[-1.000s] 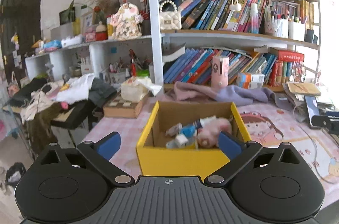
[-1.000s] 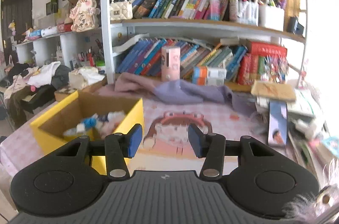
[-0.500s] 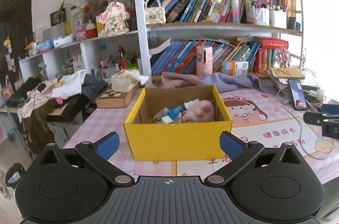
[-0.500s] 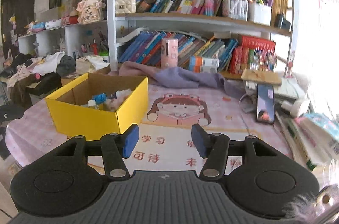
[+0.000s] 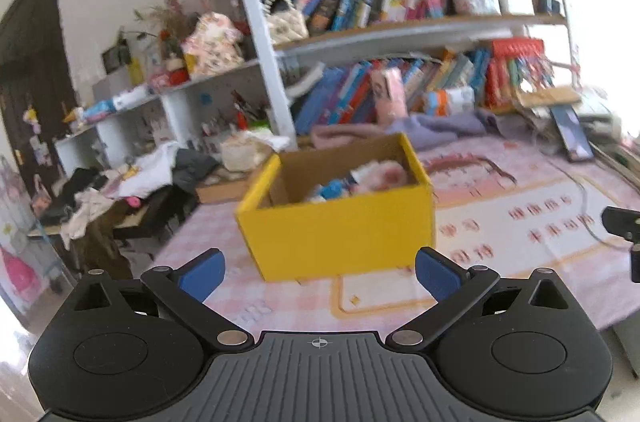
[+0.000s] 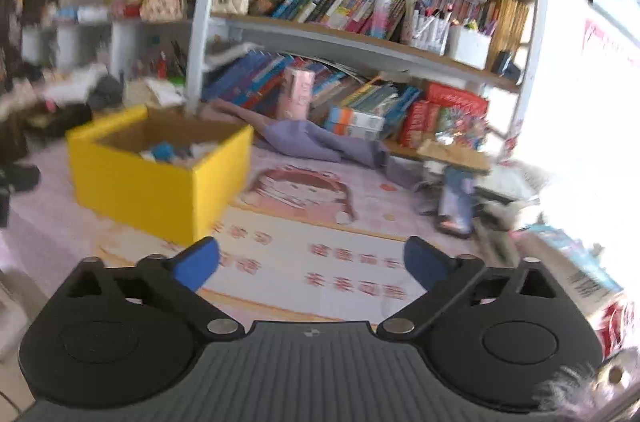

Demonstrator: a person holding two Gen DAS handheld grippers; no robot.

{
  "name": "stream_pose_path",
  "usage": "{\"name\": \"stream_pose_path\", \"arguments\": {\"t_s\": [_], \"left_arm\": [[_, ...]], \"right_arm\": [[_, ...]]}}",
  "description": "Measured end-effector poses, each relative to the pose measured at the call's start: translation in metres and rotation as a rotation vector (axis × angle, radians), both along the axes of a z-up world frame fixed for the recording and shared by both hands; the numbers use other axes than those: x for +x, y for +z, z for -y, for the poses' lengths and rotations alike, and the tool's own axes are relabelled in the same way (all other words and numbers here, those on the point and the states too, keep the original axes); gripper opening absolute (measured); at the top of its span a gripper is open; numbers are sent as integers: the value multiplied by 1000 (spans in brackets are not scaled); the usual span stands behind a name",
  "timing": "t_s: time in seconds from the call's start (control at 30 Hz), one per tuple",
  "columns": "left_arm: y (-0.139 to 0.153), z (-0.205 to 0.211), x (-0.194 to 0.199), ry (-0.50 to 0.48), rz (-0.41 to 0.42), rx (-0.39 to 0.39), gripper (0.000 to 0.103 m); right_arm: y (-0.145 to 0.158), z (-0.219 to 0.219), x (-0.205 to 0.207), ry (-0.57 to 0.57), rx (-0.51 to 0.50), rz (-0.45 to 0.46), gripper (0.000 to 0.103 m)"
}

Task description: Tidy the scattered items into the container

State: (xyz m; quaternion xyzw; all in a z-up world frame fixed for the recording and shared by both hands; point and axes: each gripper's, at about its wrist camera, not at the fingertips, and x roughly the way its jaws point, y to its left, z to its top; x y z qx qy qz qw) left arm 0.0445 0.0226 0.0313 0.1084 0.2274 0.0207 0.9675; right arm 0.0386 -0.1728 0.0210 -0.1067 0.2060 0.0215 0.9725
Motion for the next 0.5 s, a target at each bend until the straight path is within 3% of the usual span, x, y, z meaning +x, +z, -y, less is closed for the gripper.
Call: {"name": "stream_pose_path", "arguments": {"t_s": [0.27, 0.5], "left_arm": [[-14, 5, -4, -20, -121, -73, 103], [-20, 9, -9, 8, -147, -84, 103]], "right_arm": [[-13, 12, -14, 25, 75, -77, 103], [-18, 24, -17, 17, 117, -119, 103]]}}
